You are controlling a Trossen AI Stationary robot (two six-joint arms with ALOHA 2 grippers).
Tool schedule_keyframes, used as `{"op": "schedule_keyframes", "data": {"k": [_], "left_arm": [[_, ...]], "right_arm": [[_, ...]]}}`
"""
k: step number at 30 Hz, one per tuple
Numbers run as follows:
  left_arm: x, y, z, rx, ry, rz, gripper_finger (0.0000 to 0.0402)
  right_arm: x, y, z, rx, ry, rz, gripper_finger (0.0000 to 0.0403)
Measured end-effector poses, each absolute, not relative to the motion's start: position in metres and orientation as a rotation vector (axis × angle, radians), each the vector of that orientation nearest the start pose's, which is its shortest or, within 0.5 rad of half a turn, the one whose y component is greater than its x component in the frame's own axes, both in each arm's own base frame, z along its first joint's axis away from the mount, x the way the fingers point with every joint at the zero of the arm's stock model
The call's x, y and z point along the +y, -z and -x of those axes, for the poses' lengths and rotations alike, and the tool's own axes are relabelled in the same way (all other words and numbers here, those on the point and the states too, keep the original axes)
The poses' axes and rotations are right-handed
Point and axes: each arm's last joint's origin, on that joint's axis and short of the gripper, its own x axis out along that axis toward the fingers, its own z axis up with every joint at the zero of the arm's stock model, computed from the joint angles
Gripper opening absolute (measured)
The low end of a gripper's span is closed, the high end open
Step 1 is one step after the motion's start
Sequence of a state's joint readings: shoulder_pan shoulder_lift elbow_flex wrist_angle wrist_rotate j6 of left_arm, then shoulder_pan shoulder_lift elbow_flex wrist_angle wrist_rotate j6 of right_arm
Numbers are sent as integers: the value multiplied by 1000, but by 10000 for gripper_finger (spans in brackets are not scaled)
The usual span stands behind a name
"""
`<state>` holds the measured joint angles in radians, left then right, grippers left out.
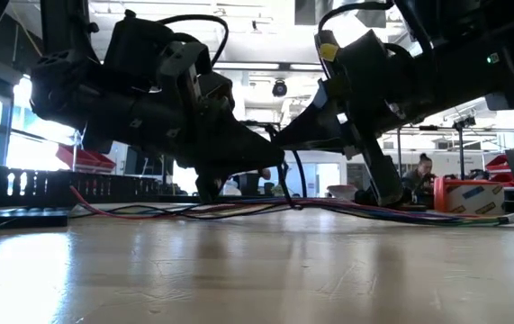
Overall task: Ziptie cables
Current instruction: Wrap the cable wires with the black zip tie
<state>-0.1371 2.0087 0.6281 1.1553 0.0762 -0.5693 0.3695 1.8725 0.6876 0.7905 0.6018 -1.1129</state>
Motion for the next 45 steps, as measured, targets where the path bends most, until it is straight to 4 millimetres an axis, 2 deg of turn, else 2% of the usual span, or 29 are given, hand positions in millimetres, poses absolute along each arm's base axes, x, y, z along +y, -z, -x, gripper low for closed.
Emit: {"op": "schedule_keyframes", "data": {"k": [6, 9, 15, 21, 25, 31, 34, 38, 41, 45], "left_arm": [[-51, -92, -327, 276, 133, 540, 0], [-57, -92, -327, 270, 120, 513, 0], [-63, -91, -325, 263, 85, 499, 0], [-65, -91, -325, 246, 28, 482, 0], [-68, -92, -325, 228, -26, 444, 0], [-71, -103, -337, 153, -128, 314, 0], [-71, -108, -343, 135, -210, 232, 0], [-71, -109, -351, 166, -225, 154, 0], [-69, -104, -358, 177, -230, 144, 0], [-65, -88, -374, 198, -228, 134, 0]], "right_arm": [[103, -110, -312, 494, 17, 1099, 2], [100, -109, -309, 538, 9, 987, 22], [90, -124, -300, 614, -3, 764, 114], [82, -153, -283, 677, 43, 620, 218], [78, -171, -269, 703, 62, 459, 260], [74, -178, -255, 689, 85, 270, 270], [75, -173, -251, 711, 104, 193, 270], [78, -163, -242, 739, 126, 110, 270], [80, -156, -236, 754, 152, 79, 270], [80, -151, -231, 758, 203, 82, 270]]}}
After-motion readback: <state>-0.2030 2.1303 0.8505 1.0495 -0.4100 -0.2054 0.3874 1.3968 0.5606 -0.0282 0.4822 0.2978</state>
